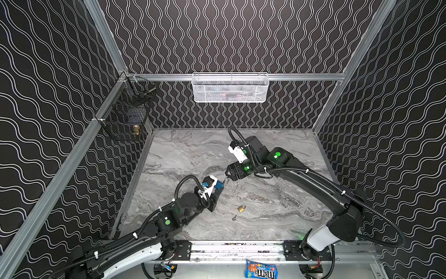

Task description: Unlock with the key

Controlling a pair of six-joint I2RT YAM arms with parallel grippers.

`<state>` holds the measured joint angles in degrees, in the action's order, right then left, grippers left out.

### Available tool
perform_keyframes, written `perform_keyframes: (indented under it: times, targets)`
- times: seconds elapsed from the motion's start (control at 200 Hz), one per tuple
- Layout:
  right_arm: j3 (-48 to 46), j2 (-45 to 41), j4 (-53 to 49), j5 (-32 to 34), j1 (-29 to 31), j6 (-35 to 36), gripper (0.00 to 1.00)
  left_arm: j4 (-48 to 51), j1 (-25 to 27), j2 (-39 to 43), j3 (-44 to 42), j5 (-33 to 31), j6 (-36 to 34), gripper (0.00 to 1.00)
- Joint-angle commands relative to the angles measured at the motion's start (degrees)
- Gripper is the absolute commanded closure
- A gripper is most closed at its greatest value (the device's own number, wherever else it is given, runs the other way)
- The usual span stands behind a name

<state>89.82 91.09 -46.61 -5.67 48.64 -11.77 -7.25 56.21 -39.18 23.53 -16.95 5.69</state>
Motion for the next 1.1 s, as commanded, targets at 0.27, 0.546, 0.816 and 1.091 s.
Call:
perform_keyframes:
  times: [0.27, 0.546, 0.816, 1.091]
  targets:
    - [-3.91, -3.28, 1.54, -3.79, -1.70, -0.37, 0.16, -5.15, -0.13, -0.81, -0.15, -1.12, -0.25, 1.00]
    - [-17.96, -11.71, 7.86, 2.12, -7.25, -6.91, 0.16, 11.09, -0.18, -6.55, 5.24, -11.51, 7.86, 1.00]
    - [-31.80, -17.57, 17.21, 1.02, -7.25, -14.34, 0.16, 28.96, -0.39, -22.87, 13.27, -6.72, 19.20, 1.00]
    - [-41.97, -20.43, 23.30, -0.24, -7.25, -19.13, 0.16, 30.22, -0.82, -35.82, 15.60, -1.34, 21.54, 1.00]
